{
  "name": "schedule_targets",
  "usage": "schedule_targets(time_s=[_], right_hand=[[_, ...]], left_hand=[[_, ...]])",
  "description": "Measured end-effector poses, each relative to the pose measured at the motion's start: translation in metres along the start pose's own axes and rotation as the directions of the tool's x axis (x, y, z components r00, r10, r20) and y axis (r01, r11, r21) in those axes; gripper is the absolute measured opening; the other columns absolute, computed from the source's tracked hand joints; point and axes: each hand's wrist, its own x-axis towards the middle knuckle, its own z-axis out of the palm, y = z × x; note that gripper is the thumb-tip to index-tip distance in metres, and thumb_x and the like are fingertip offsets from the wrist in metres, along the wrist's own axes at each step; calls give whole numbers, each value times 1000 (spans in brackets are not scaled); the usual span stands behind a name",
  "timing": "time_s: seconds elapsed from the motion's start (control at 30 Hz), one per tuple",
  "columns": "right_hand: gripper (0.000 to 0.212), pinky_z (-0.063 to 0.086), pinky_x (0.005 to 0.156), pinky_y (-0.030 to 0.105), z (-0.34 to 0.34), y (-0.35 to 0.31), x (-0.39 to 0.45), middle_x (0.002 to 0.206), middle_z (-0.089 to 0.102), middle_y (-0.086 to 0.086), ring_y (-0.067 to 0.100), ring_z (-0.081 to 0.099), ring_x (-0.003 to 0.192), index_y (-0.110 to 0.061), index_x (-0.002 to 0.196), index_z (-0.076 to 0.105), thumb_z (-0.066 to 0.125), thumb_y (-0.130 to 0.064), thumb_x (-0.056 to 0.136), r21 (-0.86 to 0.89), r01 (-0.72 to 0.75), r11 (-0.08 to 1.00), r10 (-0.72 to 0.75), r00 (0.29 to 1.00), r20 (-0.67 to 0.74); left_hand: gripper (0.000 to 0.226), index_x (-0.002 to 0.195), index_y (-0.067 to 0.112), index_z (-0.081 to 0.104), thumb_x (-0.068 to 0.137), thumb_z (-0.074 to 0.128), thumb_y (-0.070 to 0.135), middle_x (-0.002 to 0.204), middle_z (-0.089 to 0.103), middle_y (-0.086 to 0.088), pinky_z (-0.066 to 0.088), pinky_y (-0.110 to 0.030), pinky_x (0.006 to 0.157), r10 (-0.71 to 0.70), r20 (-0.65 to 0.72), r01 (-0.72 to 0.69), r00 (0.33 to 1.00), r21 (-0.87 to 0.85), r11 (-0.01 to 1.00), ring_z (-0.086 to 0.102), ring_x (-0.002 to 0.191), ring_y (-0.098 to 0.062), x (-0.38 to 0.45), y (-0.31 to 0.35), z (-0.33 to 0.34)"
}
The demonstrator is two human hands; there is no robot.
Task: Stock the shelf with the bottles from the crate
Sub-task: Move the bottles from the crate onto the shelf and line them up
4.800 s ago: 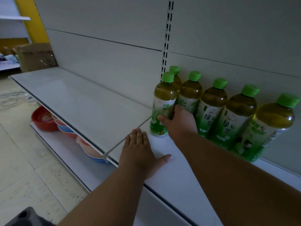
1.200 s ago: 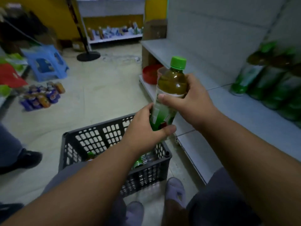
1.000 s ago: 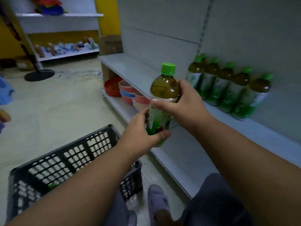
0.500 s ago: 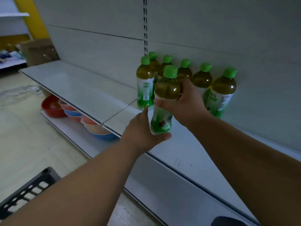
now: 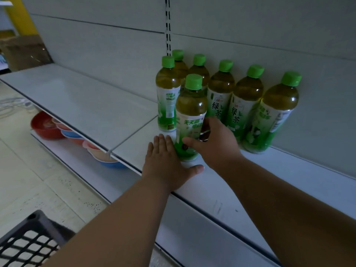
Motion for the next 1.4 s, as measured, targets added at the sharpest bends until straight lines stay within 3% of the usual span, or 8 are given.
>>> schedule_targets(time_s=[0.27, 0.47, 0.63, 0.7, 0.8, 0.97, 1.17, 1.4], right_hand=[[58, 53, 89, 41, 18, -2, 44, 117, 66, 8, 27, 63, 108, -11, 120, 54, 81, -41, 79, -138, -29, 990, 18, 996, -82], [59, 52, 86, 38, 21, -2, 63, 118, 66, 10, 29, 63, 107, -11, 121, 52, 81, -42, 80, -167, -69, 984, 52, 993, -103], [71, 53, 94, 40, 11, -2, 27, 135, 56, 7, 27, 59, 118, -15, 135, 42, 81, -38, 80, -130, -93, 987, 79, 991, -105], [67, 52, 96, 41, 5, -4, 4, 135, 53, 6, 25, 57, 118, -18, 136, 43, 78, -38, 83, -202, -4, 979, -4, 999, -40], [71, 47, 104, 44, -1, -20, -28, 144, 45, 3, 25, 50, 127, -25, 145, 38, 72, -44, 87, -330, 152, 932, -102, 981, 165], [77, 38, 109, 46, 12, -85, -80, 157, 32, 4, 29, 40, 137, -30, 154, 25, 65, -46, 90, -412, 459, 787, -240, 844, 481], [68, 41, 103, 47, 49, -176, -170, 145, 44, 7, 30, 44, 131, -28, 147, 37, 60, -53, 89, -298, 736, 607, -479, 639, 602], [56, 45, 97, 46, 110, -222, -235, 132, 51, 5, 29, 51, 122, -27, 137, 45, 60, -51, 89, -114, 826, 552, -559, 468, 685]], left_hand=[[133, 155, 4, -13, 68, 21, 98, 165, -15, -18, -5, -46, 123, 11, 71, -17, 997, 81, 997, -17, 152, -30, 3, 0, 2], [132, 155, 4, -13, 70, 24, 97, 164, -17, -19, -6, -46, 123, 10, 84, -16, 996, 68, 998, -18, 152, -31, 3, 1, 3], [131, 156, 4, -13, 72, 28, 95, 165, -16, -18, -4, -47, 123, 20, 166, -35, 986, 88, 996, -16, 152, -32, 5, 1, -9], [121, 158, 7, -8, 79, 38, 87, 167, -8, -15, 3, -43, 123, 40, 168, -49, 985, 52, 997, -4, 154, -30, -4, -6, -23], [101, 159, 14, 13, 86, 50, 74, 165, 17, -11, 21, -40, 118, 63, 43, -64, 997, 7, 998, 22, 149, -28, -42, -29, -46], [83, 150, 25, 37, 83, 58, 70, 149, 45, 0, 40, -40, 107, 16, -143, -4, 990, 79, 997, 45, 133, -22, -151, -77, -89], [85, 153, 30, 29, 84, 51, 74, 150, 41, 2, 44, -42, 103, -309, -168, 328, 936, 102, 939, 47, 131, -24, -291, -133, -131], [85, 152, 31, 29, 84, 51, 75, 149, 43, 2, 44, -41, 102, -544, -177, 566, 820, 113, 817, 47, 131, -23, -397, -187, -132]])
